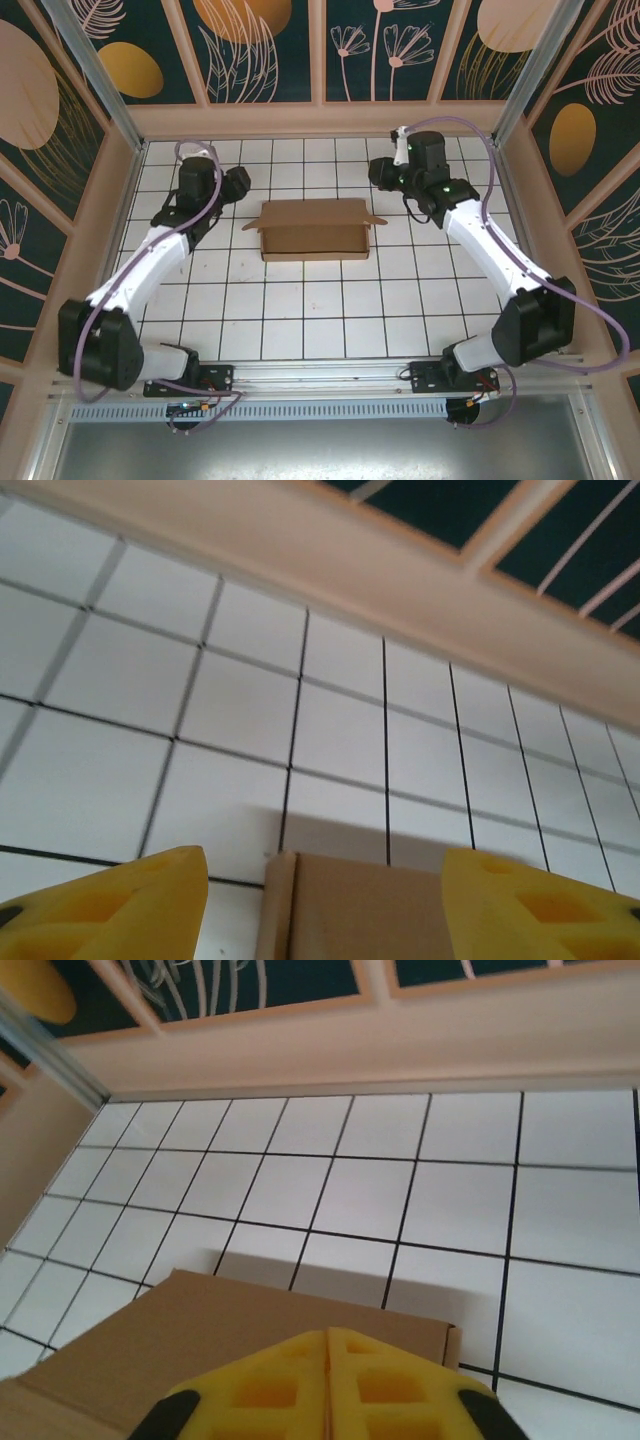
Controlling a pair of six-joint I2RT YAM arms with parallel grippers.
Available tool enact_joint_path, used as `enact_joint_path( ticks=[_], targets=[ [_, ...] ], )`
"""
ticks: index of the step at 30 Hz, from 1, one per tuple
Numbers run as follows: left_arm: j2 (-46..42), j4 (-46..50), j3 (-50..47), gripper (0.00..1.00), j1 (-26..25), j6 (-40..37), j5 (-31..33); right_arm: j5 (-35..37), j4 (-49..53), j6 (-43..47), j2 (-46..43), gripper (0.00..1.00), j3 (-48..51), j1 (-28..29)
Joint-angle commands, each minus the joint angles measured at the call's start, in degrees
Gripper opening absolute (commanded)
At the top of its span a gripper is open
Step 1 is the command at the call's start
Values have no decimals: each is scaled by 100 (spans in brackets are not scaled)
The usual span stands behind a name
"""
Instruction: Fold the paper box
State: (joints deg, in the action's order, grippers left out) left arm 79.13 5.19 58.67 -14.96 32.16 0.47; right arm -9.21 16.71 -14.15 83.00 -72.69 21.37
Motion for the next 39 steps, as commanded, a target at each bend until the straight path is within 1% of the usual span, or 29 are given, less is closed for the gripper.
enact_joint_path(
  ticks=[1,2,3,6,9,13,16,17,23,28,34,39],
  targets=[
    [477,270,181,65,3,123,-1302,-501,61,-397,129,57,203,-120],
    [608,323,220,66,9,185,-1337,-562,65,-593,186,62,258,-227],
    [708,354,216,68,17,287,-1251,-668,116,-779,272,64,296,-372],
    [887,394,188,71,35,367,-1147,-901,208,-1019,565,64,386,-517],
    [1069,380,174,68,39,428,-1460,-1087,219,-1019,772,64,468,-492],
    [1157,142,-72,62,40,606,-1700,-1033,135,-1031,892,60,617,-423],
    [1170,-87,-261,55,39,737,-1873,-1096,-65,-1070,947,55,787,-338],
    [1174,-167,-477,53,40,770,-1928,-1083,-89,-1081,992,53,820,-289],
    [1170,-714,-1041,42,36,1109,-2203,-1043,-442,-1120,1142,45,1120,46],
    [1210,-905,-1309,37,36,1196,-2185,-867,-688,-1201,1210,41,1392,165],
    [1301,-1076,-1540,33,33,1356,-2042,-498,-703,-1125,1291,39,1528,217],
    [1421,-1402,-1667,31,38,1700,-2391,-634,-732,-1156,1341,39,1519,242]
  ],
)
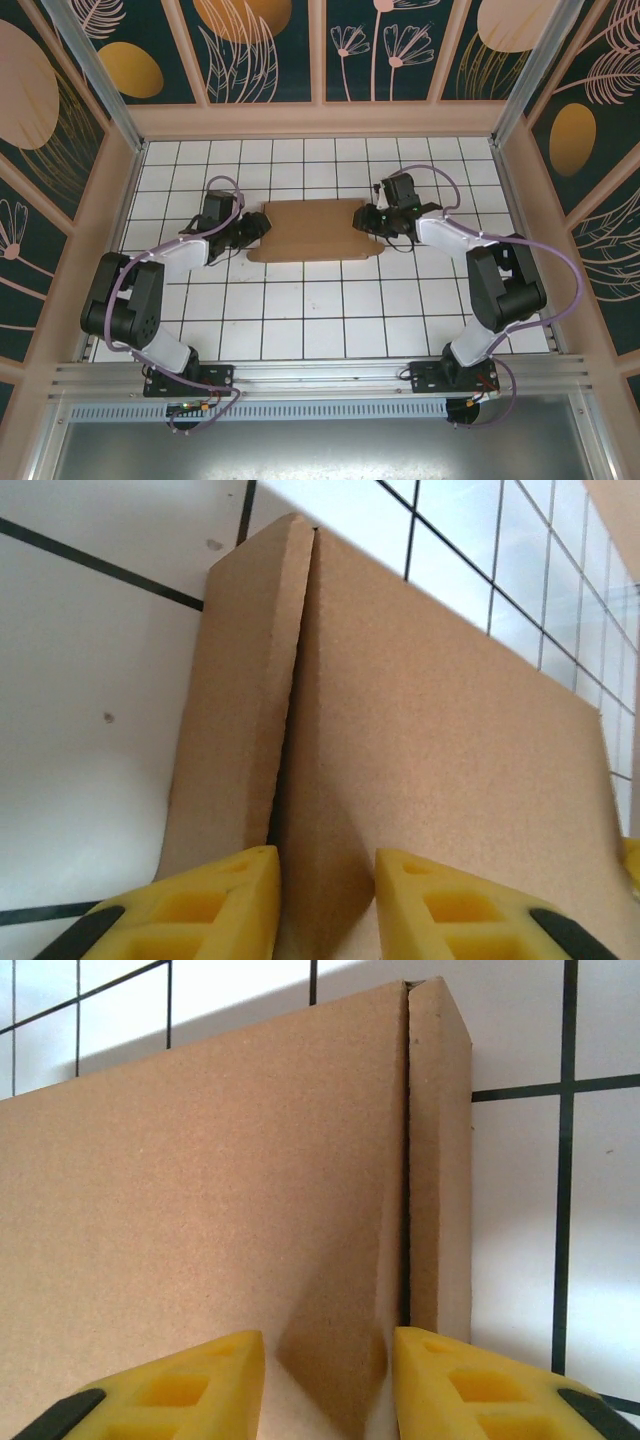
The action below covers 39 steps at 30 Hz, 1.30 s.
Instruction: Fold the paper box
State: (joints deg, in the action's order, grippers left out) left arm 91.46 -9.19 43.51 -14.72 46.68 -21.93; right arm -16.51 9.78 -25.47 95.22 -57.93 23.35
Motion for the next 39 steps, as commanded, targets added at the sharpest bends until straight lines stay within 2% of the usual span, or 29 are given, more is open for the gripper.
enact_joint_path(
  ticks=[1,5,11,15,20,23,25,28,31,39],
  targets=[
    [188,40,-129,32,9,265,-179,116,-45,-28,132,39,30,57],
    [129,381,-25,36,21,57,229,342,33,72,129,40,10,82],
    [-399,901,83,55,14,-518,1246,800,187,282,-401,54,0,99],
    [-574,977,226,65,21,-873,1265,924,266,473,-444,55,-79,90],
    [-562,1106,449,67,12,-1232,948,525,181,582,-120,61,-191,148],
    [-726,1352,600,68,20,-1554,1192,385,23,587,-119,65,-146,237],
    [-863,1497,639,70,32,-1648,1569,323,-41,585,-133,66,-147,265],
    [-896,1371,549,72,159,-1698,1455,181,-204,604,-120,67,-104,300],
    [-679,1160,442,73,216,-1676,1084,173,-275,607,-41,69,-117,354],
    [239,862,230,67,224,-1203,1081,545,-358,588,606,61,35,387]
  ],
)
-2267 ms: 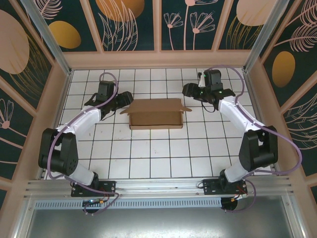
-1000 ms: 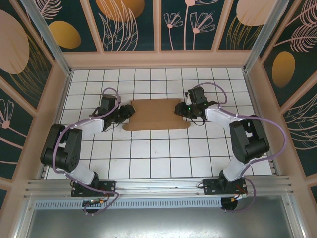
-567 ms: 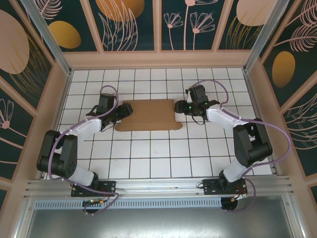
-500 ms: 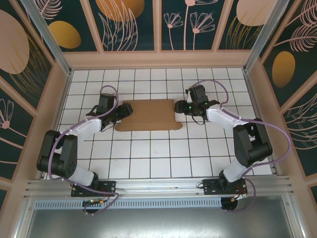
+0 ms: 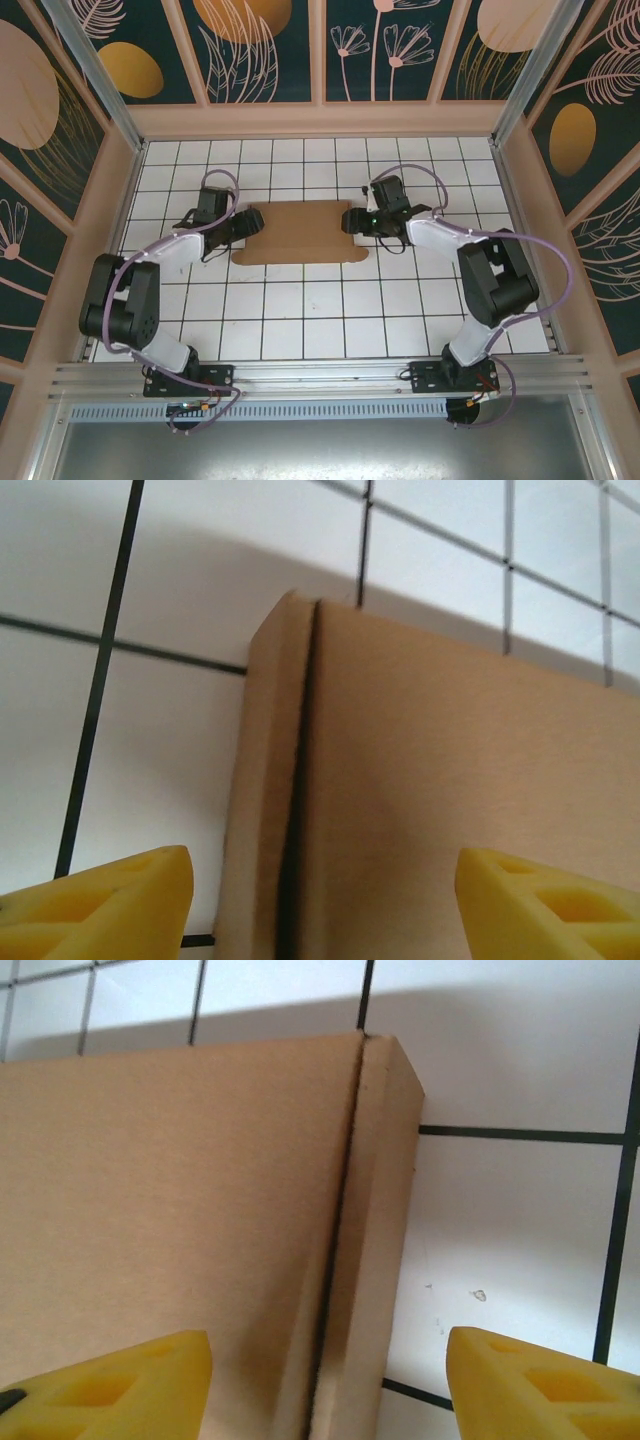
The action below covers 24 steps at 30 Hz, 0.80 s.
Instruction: Fold the paper box
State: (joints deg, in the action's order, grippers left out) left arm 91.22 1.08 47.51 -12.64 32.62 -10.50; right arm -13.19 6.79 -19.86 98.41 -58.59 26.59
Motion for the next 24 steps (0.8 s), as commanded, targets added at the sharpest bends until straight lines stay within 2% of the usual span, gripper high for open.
enact_joint_path(
  ticks=[1,6,9,10,13,16,19,21,24],
  targets=[
    [380,-254,-244,66,18,277,-106,242,-101,4,368,59,178,75],
    [853,-582,-565,56,23,587,-232,381,-188,-62,659,49,442,83],
    [793,-543,-445,50,19,474,-295,260,-316,3,350,48,605,98],
    [734,-493,-354,51,16,391,-337,174,-399,34,130,50,680,73],
    [731,-407,-25,55,16,114,-732,-198,-696,29,-395,67,799,-26],
    [732,-754,170,58,21,-49,-1484,-739,-1197,-237,-786,70,1023,-349],
    [995,-518,566,61,22,-238,-1963,-705,-1517,-325,-1023,71,1223,-565],
    [893,-535,574,63,16,-346,-1924,-729,-1518,-364,-1026,74,1268,-725],
    [731,-440,518,64,24,-597,-1366,-874,-1668,-511,-1013,77,1429,-946]
  ],
)
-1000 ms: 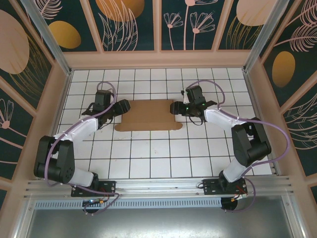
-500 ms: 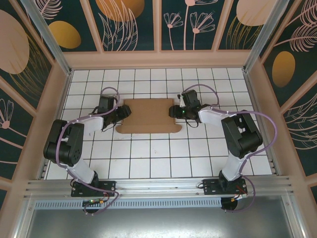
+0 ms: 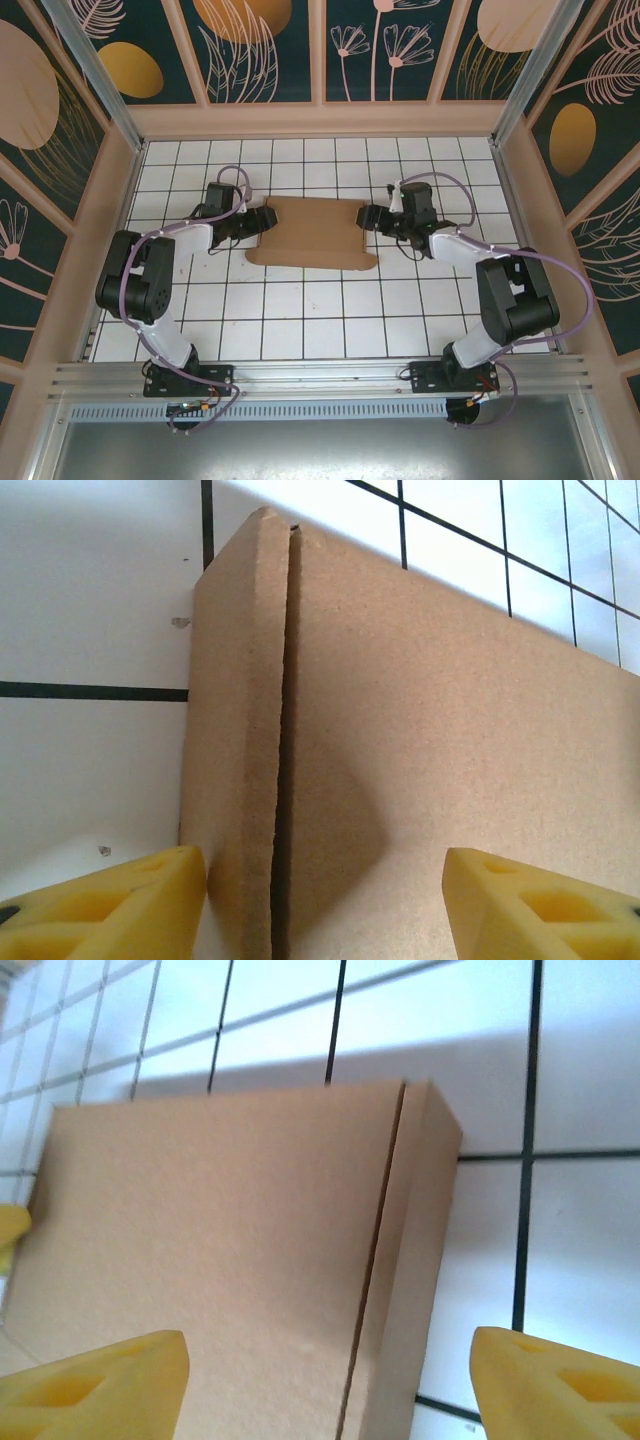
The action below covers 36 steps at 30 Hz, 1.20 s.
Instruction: Fold the paper box
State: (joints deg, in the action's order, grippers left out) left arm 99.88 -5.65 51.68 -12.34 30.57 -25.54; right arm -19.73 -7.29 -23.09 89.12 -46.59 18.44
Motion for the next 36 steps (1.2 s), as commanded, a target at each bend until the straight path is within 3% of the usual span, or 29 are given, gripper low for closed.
enact_joint_path(
  ticks=[1,6,11,14,18,29,36],
  targets=[
    [-135,303,114,64,8,-448,316,-313,-385,-240,-74,78,309,-210],
    [46,148,70,55,91,-532,173,-826,-698,-358,289,80,327,-384],
    [258,-492,-131,35,275,-324,-576,-1364,-1176,-573,663,83,412,-461],
    [470,-304,-4,22,323,-375,-783,-1471,-1269,-602,873,85,417,-511],
    [625,-511,-156,13,506,-169,-1122,-1736,-1517,-744,1022,86,556,-744],
    [1073,-628,-229,4,907,37,-1803,-2851,-2361,-1273,1470,87,606,-740],
    [1184,-661,-216,2,1006,123,-1876,-2863,-2113,-1160,1566,87,408,-463]
  ],
)
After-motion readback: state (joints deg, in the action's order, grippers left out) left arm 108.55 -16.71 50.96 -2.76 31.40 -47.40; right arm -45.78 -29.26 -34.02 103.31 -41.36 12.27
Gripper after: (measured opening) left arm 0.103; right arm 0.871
